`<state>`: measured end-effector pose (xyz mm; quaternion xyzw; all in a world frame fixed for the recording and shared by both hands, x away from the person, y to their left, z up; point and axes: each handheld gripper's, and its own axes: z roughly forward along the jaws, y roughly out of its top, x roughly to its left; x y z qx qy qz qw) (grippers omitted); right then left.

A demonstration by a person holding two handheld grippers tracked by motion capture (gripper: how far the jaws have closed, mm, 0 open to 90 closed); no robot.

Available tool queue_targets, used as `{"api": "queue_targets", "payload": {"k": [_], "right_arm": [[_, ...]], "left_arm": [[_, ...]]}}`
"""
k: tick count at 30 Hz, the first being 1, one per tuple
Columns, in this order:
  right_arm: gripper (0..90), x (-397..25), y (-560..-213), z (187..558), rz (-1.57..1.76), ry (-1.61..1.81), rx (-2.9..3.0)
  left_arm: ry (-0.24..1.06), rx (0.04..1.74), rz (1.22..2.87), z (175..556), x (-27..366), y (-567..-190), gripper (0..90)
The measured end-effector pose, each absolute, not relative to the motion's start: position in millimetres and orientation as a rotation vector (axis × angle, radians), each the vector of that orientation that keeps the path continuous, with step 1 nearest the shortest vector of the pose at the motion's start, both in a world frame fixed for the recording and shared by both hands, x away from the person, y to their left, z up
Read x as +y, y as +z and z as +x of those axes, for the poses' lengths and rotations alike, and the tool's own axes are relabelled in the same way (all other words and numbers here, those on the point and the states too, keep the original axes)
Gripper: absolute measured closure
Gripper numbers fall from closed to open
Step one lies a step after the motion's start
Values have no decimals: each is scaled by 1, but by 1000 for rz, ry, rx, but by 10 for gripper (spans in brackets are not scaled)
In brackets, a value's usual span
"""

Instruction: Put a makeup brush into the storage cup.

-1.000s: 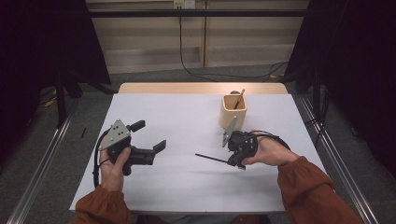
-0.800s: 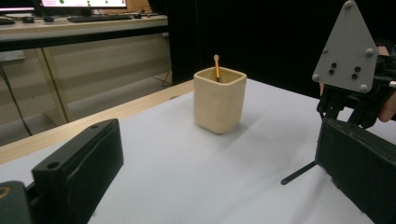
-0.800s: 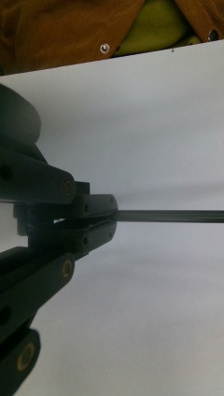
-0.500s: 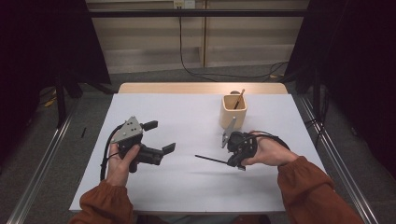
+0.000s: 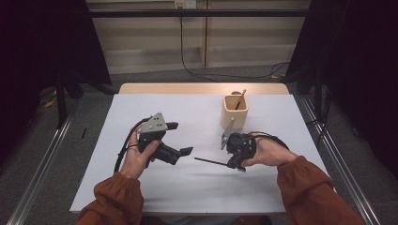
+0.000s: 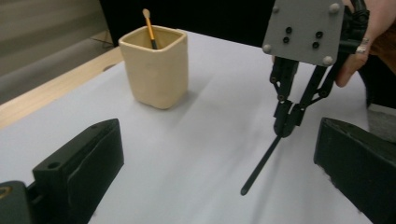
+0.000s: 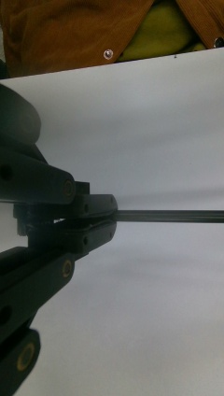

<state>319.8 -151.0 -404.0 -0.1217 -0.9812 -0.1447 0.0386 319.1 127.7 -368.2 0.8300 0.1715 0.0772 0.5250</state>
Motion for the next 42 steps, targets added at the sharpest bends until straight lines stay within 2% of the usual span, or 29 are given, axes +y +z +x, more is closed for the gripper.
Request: {"api": "queue_targets", "payload": {"k": [29, 38, 42], "right_arm": [[860, -141, -402, 321, -299, -336, -3010], [861, -136, -403, 320, -261, -322, -3000], [861, -133, -404, 319, -249, -304, -2999]], "left_arm": [[12, 272, 2420, 335, 90, -388, 30], [-93, 214, 2557, 333, 80, -394, 36], [-82, 171, 2599, 330, 75, -396, 41]]}}
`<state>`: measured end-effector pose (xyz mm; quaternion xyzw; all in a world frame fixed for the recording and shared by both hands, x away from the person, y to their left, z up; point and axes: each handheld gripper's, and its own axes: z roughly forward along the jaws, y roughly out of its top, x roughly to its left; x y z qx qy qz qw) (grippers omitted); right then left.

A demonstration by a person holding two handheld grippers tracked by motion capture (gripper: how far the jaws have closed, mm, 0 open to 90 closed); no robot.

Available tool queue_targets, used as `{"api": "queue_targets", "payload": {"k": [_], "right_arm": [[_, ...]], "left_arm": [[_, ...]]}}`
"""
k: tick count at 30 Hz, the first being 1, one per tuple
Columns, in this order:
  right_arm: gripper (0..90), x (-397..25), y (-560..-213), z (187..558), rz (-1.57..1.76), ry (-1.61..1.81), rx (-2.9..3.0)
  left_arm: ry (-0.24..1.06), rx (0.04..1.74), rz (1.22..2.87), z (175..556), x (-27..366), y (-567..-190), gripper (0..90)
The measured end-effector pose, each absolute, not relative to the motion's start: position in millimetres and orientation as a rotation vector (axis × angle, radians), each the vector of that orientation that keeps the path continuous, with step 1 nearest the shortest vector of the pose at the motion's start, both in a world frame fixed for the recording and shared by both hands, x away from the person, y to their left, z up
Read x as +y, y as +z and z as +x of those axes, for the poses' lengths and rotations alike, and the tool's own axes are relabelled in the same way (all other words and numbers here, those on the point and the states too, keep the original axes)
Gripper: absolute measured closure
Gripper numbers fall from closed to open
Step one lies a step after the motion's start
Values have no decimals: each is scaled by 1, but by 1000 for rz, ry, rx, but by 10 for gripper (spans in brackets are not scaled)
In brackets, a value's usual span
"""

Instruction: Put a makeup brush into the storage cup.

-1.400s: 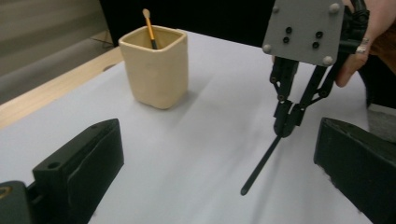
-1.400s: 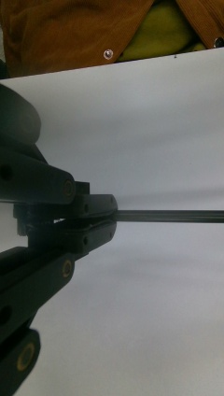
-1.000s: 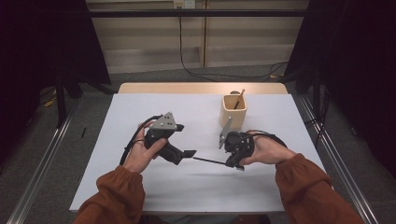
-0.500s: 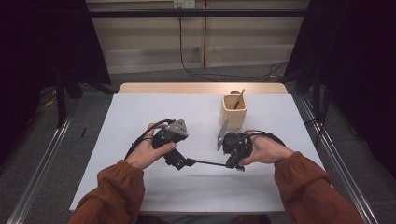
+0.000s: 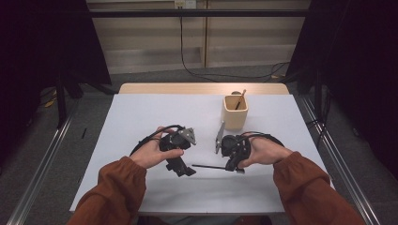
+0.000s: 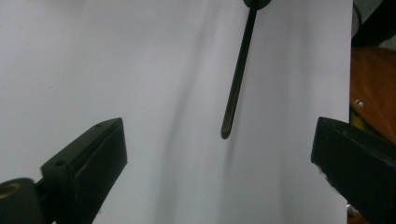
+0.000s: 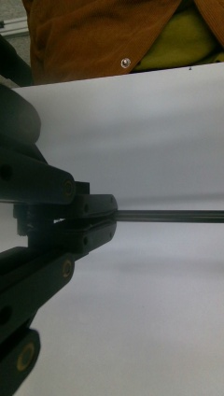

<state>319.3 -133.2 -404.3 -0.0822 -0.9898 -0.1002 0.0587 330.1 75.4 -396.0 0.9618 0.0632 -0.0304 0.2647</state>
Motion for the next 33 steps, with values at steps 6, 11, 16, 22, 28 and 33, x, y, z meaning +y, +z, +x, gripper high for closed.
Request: {"api": "queue_targets", "payload": {"k": [6, 11, 16, 22, 28, 33], "right_arm": [[861, -133, -404, 319, -234, -304, -2993], [861, -132, -403, 318, -230, -307, -2990], [861, -128, -404, 318, -206, -299, -2984], [861, -125, -405, 318, -190, -316, -2980], [861, -123, -405, 318, -180, -323, -2983], [861, -122, -405, 318, -171, -323, -2984]], "left_arm": [[-70, 142, 2637, 328, 71, -398, 37], [-34, 150, 2658, 326, 67, -400, 57], [-31, 116, 2677, 324, 65, -402, 105], [-75, 92, 2688, 322, 61, -405, 193], [-135, 106, 2708, 323, 57, -404, 329], [-192, 115, 2729, 323, 54, -408, 469]]}}
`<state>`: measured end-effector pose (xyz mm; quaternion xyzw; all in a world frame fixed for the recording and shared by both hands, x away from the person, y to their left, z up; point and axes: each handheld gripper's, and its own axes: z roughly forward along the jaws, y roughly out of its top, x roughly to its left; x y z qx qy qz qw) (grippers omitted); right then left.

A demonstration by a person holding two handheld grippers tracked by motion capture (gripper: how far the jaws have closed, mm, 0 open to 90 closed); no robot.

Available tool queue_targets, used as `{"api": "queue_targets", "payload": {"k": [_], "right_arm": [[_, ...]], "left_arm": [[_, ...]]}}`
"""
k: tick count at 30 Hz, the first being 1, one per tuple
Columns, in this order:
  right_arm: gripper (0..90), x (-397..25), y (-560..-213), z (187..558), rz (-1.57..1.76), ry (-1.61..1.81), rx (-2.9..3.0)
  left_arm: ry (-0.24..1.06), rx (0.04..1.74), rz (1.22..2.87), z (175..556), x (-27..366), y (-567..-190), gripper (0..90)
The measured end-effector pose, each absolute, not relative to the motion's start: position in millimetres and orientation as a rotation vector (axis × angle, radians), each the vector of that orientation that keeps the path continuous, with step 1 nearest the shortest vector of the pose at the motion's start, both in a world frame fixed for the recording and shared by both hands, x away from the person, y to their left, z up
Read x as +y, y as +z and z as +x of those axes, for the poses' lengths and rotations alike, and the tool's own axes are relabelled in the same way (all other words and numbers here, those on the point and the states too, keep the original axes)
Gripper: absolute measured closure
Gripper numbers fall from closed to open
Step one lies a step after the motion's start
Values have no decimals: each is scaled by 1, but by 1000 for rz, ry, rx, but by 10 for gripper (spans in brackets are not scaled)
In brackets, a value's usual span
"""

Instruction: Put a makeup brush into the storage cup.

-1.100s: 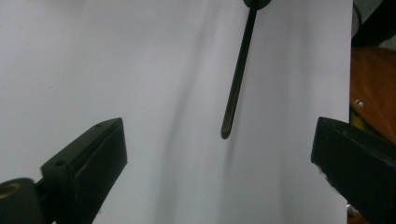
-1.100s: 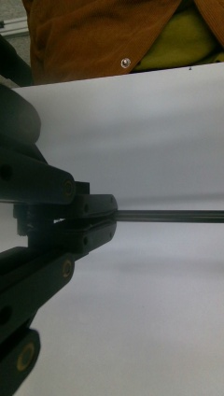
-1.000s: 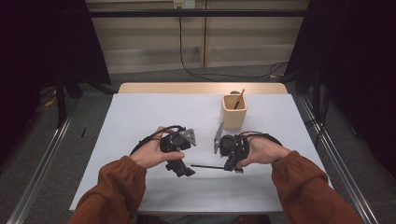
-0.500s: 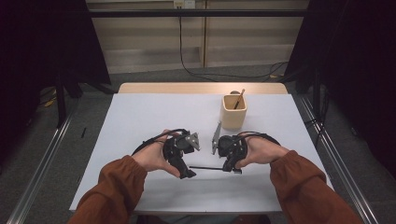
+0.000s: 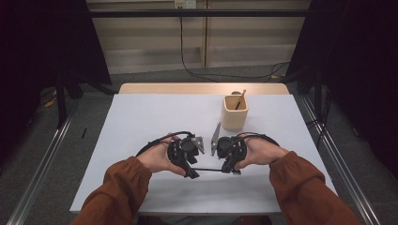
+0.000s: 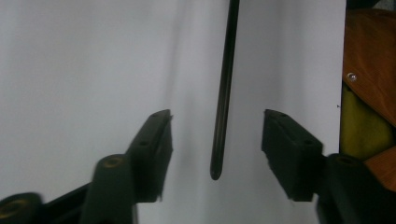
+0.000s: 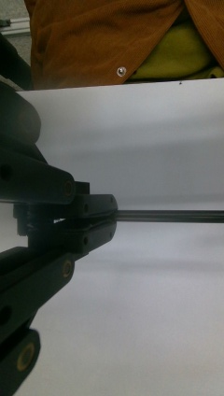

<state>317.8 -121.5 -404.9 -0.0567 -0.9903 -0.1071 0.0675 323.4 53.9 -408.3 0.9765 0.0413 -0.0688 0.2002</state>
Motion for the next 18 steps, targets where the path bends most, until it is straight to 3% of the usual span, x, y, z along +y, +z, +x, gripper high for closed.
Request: {"api": "queue_targets", "payload": {"k": [18], "right_arm": [[861, -119, -404, 314, -147, -337, -2990]], "left_arm": [[-262, 90, 2780, 330, 52, -412, 732]]}}
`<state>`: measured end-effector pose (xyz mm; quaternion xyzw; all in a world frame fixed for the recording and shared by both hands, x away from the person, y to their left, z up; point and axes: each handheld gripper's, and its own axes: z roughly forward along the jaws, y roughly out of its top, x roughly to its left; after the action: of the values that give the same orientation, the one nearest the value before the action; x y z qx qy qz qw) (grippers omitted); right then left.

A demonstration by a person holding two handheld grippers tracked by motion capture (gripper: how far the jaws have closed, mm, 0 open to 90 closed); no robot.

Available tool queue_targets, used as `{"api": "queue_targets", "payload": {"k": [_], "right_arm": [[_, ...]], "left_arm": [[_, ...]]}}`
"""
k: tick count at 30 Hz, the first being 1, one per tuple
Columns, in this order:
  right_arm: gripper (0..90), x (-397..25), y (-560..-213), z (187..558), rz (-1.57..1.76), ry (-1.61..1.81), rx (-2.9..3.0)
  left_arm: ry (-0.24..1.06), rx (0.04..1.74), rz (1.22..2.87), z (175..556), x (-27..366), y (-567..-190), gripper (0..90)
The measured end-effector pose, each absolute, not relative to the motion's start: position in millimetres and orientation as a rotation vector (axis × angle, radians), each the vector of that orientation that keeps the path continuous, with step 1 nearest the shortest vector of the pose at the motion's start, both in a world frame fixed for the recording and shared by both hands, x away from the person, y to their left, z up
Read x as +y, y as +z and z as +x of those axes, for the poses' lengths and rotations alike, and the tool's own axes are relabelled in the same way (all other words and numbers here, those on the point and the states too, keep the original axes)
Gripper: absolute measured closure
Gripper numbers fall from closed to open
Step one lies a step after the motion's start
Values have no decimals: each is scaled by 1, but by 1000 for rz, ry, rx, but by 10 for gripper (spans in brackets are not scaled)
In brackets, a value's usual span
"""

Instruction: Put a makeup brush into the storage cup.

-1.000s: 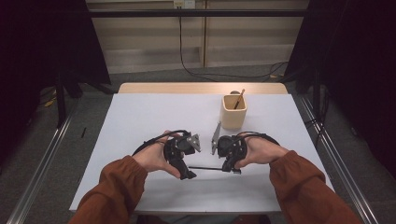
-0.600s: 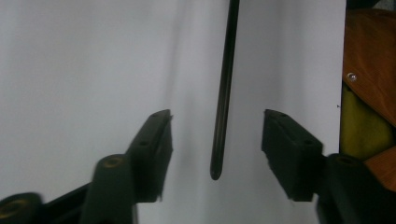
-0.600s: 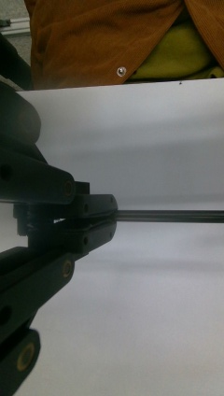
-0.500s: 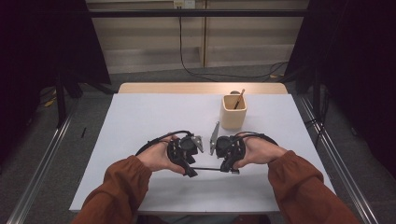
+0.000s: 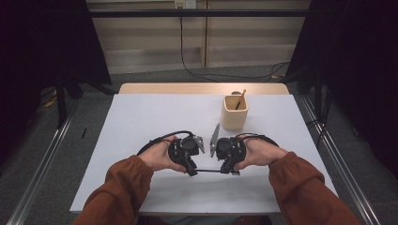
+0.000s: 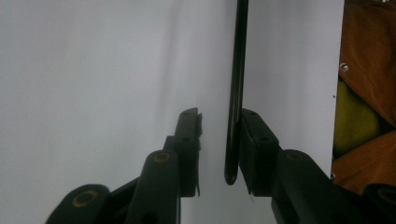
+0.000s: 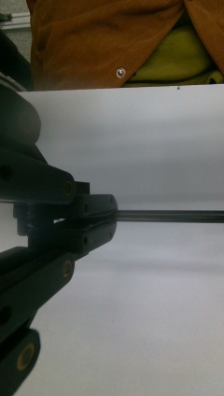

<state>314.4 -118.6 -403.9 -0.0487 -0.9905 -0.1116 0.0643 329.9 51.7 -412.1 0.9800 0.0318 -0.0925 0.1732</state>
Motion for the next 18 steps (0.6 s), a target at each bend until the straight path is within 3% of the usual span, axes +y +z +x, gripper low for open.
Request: {"api": "queue_targets", "payload": {"k": [5, 18], "right_arm": [[861, -120, -403, 315, -142, -346, -2998], [854, -120, -404, 316, -131, -381, -3018]], "left_arm": [[-279, 95, 2764, 329, 51, -413, 833], [-368, 107, 2760, 334, 54, -417, 854]]}}
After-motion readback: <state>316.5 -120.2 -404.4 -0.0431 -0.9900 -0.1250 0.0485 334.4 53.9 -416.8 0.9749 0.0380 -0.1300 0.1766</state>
